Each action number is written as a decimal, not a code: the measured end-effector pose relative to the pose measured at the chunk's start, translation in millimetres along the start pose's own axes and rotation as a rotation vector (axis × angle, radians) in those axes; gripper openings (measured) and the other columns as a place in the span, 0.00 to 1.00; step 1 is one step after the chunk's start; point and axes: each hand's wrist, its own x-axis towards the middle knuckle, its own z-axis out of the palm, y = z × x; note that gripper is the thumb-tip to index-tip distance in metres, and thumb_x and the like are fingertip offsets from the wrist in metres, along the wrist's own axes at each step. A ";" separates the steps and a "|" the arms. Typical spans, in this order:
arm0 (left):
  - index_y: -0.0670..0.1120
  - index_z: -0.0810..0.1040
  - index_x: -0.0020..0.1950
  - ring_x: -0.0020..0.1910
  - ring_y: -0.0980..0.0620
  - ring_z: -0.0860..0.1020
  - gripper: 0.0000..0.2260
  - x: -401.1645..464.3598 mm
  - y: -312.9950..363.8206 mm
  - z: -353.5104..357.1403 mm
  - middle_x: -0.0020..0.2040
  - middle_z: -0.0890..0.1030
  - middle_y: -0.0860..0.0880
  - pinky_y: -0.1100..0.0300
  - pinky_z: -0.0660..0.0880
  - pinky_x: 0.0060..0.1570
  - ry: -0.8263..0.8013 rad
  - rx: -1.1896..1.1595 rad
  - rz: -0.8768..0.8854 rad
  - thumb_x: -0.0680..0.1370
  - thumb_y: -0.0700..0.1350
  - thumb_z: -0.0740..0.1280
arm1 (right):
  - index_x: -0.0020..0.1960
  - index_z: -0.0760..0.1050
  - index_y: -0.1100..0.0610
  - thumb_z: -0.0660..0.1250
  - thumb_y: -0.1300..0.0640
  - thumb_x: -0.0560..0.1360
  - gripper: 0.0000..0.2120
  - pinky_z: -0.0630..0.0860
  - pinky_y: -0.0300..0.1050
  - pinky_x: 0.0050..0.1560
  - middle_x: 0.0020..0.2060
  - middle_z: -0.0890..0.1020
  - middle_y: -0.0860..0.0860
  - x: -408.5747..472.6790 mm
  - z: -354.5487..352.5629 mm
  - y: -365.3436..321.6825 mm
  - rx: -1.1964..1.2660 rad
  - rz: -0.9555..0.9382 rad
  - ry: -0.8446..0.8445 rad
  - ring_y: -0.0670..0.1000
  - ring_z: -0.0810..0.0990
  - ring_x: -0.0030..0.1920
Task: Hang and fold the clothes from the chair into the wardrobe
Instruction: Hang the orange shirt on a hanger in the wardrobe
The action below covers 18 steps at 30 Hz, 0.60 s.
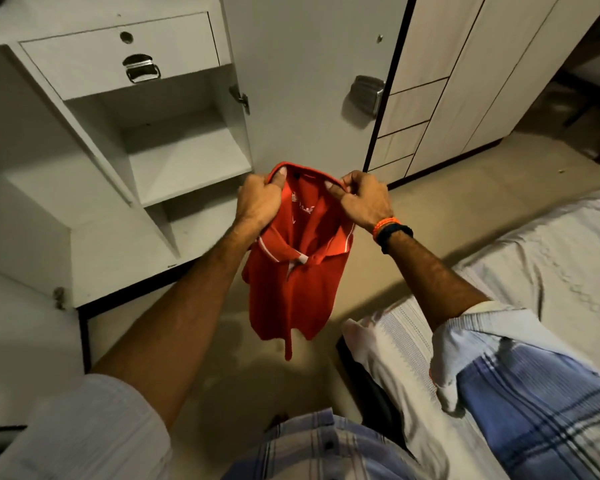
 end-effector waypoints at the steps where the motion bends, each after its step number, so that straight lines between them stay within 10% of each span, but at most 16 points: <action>1: 0.39 0.81 0.46 0.49 0.41 0.80 0.22 -0.2 -0.6 2.6 0.47 0.83 0.40 0.51 0.76 0.53 -0.011 -0.040 -0.007 0.81 0.57 0.62 | 0.38 0.73 0.51 0.72 0.44 0.74 0.14 0.69 0.36 0.36 0.31 0.75 0.44 -2.6 2.5 1.2 0.023 0.019 -0.019 0.44 0.74 0.34; 18: 0.36 0.78 0.44 0.49 0.37 0.82 0.23 -38.2 -2.4 143.5 0.51 0.81 0.33 0.44 0.78 0.53 -0.461 -0.109 -0.085 0.76 0.59 0.64 | 0.48 0.79 0.53 0.73 0.49 0.74 0.09 0.78 0.42 0.45 0.39 0.84 0.55 -92.1 -49.4 113.9 0.203 0.392 0.224 0.48 0.81 0.38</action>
